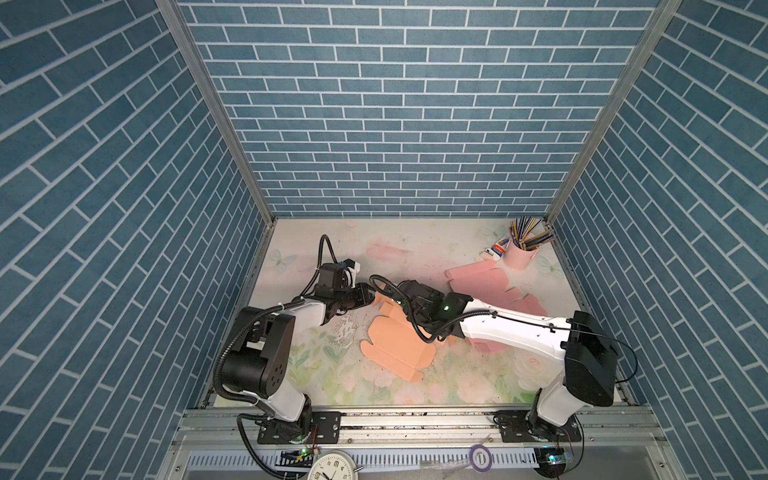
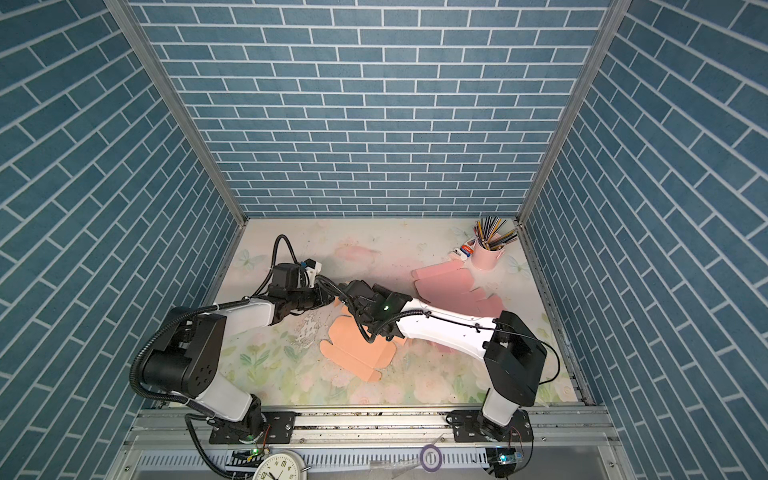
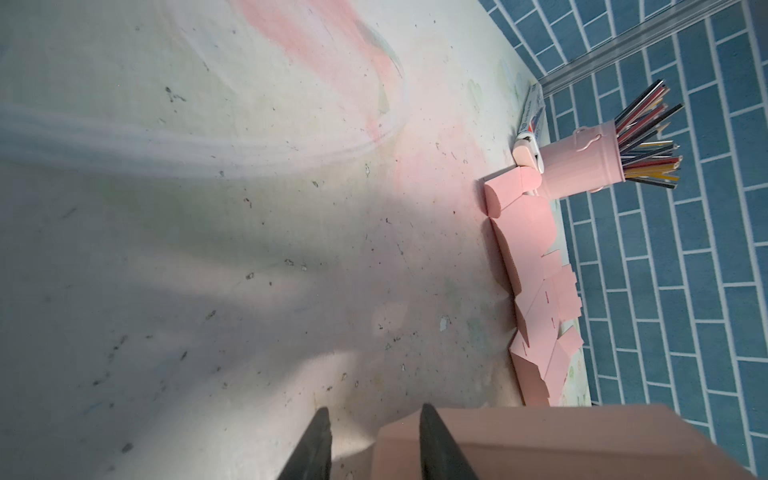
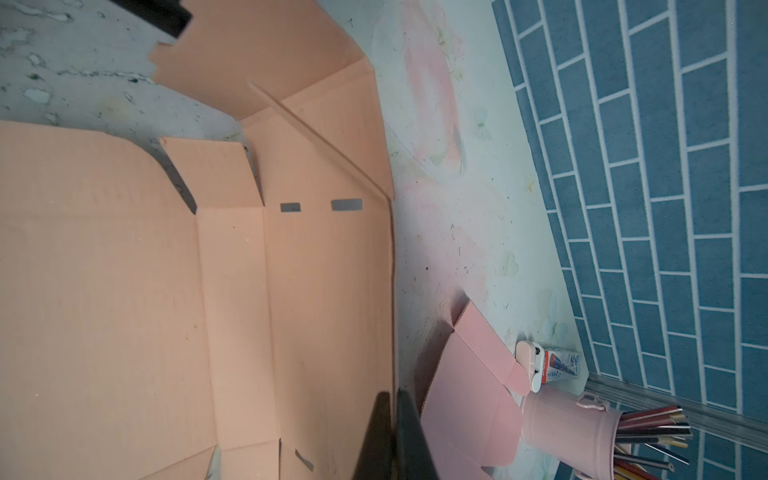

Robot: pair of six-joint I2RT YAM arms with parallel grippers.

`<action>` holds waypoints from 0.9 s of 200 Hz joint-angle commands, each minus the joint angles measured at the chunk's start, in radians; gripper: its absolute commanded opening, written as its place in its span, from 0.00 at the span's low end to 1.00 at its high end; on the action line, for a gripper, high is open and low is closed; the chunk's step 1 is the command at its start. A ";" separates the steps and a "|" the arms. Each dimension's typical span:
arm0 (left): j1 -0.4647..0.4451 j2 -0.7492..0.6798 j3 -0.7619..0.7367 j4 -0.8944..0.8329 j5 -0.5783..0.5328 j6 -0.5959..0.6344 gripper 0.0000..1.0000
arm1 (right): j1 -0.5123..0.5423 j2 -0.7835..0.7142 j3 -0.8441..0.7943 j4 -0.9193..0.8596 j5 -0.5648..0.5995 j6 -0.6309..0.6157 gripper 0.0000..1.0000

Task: Fold the paper box

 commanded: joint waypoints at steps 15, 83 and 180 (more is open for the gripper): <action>-0.009 -0.048 -0.047 0.069 0.005 -0.012 0.37 | 0.007 0.045 0.000 0.060 0.007 -0.122 0.00; -0.024 -0.117 -0.119 0.092 0.002 -0.030 0.37 | 0.014 0.092 -0.021 0.143 0.007 -0.211 0.00; -0.098 -0.250 -0.287 0.159 -0.063 -0.042 0.39 | 0.047 0.063 -0.161 0.323 0.045 -0.311 0.00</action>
